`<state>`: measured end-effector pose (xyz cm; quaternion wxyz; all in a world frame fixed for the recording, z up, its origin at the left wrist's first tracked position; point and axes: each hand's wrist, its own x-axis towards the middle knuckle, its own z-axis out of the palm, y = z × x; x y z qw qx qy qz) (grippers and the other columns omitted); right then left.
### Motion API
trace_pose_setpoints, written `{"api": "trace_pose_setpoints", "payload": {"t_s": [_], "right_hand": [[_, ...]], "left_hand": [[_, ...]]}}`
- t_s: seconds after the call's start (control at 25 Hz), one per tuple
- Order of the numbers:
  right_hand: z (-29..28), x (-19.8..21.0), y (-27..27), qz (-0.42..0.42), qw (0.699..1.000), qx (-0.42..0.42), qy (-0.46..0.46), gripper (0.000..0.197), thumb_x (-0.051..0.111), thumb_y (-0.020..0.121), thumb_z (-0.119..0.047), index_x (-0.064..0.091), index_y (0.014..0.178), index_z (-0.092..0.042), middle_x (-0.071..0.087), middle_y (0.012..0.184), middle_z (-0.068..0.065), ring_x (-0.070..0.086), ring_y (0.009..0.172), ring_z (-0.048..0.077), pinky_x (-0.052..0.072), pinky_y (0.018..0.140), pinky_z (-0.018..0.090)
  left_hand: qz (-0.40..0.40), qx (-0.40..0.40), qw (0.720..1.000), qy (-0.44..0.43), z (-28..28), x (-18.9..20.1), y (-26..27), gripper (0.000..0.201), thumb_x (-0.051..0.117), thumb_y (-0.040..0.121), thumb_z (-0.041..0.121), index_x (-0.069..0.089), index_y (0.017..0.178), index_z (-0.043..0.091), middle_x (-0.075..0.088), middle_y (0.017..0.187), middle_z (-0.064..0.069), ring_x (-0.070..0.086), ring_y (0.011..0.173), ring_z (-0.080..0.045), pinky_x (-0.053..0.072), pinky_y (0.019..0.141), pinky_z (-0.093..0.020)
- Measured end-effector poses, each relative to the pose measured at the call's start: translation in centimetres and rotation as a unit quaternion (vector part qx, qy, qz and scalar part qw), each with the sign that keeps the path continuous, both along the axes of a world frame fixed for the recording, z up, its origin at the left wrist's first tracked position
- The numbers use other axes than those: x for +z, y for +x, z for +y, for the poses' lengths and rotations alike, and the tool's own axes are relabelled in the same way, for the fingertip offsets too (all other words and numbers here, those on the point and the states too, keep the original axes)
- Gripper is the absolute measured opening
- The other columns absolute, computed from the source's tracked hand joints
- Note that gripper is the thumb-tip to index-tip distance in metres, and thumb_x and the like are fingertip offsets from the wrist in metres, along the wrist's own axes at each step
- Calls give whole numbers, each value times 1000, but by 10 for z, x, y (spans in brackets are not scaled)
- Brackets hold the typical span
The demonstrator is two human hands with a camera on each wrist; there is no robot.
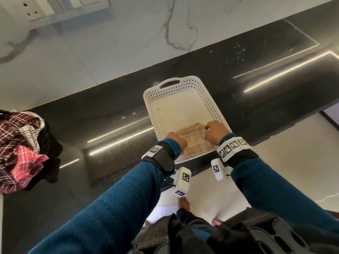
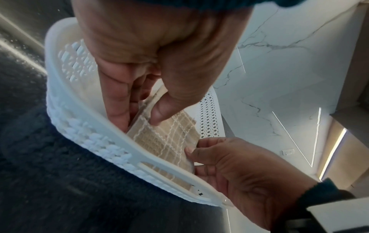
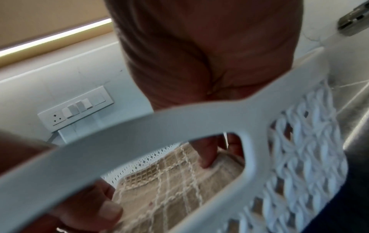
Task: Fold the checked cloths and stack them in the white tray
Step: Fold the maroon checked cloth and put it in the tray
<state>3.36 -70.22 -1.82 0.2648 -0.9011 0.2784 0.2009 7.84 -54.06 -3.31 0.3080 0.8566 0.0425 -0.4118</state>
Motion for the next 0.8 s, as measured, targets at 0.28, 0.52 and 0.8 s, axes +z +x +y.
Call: {"api": "trace_pose_setpoints", "payload": {"t_s": [0.28, 0.52, 0.8], "right_hand": [[97, 64, 13, -193, 977, 68, -60, 37, 55, 99, -25, 55, 134, -12, 57, 133, 12, 53, 122, 31, 41, 103, 43], [297, 13, 40, -174, 931, 320, 12, 44, 59, 96, -34, 55, 133, -12, 52, 135, 13, 49, 126, 35, 43, 104, 48], [383, -52, 41, 10, 934, 349, -72, 78, 56, 98, -45, 7, 158, -41, -11, 168, 8, -14, 149, 50, 6, 116, 71]], "left_hand": [[-97, 93, 983, -123, 94, 55, 20, 23, 64, 83, 31, 67, 91, 11, 70, 84, -18, 73, 78, -33, 61, 76, -52], [-248, 228, 937, 92, 330, 60, 42, 24, 60, 85, 21, 72, 104, 14, 71, 113, -10, 64, 107, -30, 46, 89, -29], [-346, 211, 874, 268, 485, 42, 53, 66, 74, 82, 22, 46, 141, 18, 30, 151, -15, 37, 136, -36, 40, 109, -49]]}}
